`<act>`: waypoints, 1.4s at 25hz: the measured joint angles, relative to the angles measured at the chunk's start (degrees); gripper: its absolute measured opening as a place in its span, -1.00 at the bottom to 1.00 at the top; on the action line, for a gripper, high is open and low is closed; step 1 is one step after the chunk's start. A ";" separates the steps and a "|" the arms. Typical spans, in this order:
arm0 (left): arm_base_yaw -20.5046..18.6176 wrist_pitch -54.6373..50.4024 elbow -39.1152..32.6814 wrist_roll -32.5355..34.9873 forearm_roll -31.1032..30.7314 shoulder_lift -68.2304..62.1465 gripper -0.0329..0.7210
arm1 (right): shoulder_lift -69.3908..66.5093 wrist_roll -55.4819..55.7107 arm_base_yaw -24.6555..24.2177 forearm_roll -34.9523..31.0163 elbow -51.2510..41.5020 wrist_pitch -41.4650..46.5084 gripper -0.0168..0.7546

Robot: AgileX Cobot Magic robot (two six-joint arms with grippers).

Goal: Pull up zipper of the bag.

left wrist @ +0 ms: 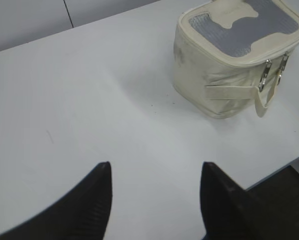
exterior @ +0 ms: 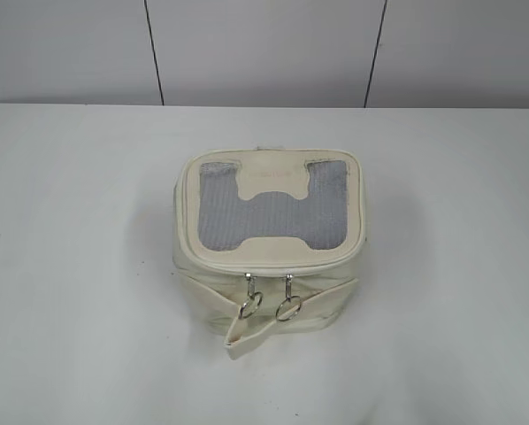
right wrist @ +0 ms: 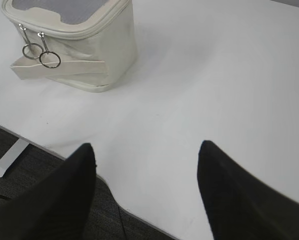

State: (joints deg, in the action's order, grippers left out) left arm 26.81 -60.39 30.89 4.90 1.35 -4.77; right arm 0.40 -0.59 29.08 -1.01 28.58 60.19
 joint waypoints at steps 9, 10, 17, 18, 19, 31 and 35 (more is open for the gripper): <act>0.00 0.04 0.00 0.11 0.00 0.00 0.23 | 0.00 0.06 0.00 -0.12 0.00 -0.05 0.35; 0.00 0.04 0.00 0.17 0.00 0.00 0.23 | 0.00 0.06 0.00 -0.12 0.00 -0.05 0.35; -4.74 0.11 0.00 0.17 0.05 0.00 0.23 | 0.00 0.06 -1.33 -0.18 0.00 -0.05 0.35; -6.70 0.11 0.00 0.17 0.05 0.04 0.23 | 0.00 0.06 -3.47 -0.23 0.00 -0.09 0.35; -9.16 0.11 0.00 0.17 0.05 0.28 0.23 | 0.00 0.00 -5.58 -0.23 0.00 -0.09 0.35; -21.99 0.19 0.00 0.17 0.05 5.10 0.23 | 0.00 0.06 -27.24 -0.23 0.00 -0.16 0.35; -22.03 0.19 0.00 0.17 0.05 5.10 0.21 | 0.00 0.06 -27.24 -0.23 0.00 -0.17 0.35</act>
State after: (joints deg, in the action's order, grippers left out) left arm 4.78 -60.20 30.89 5.07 1.40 0.32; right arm 0.40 -0.53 1.84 -1.24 28.58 60.02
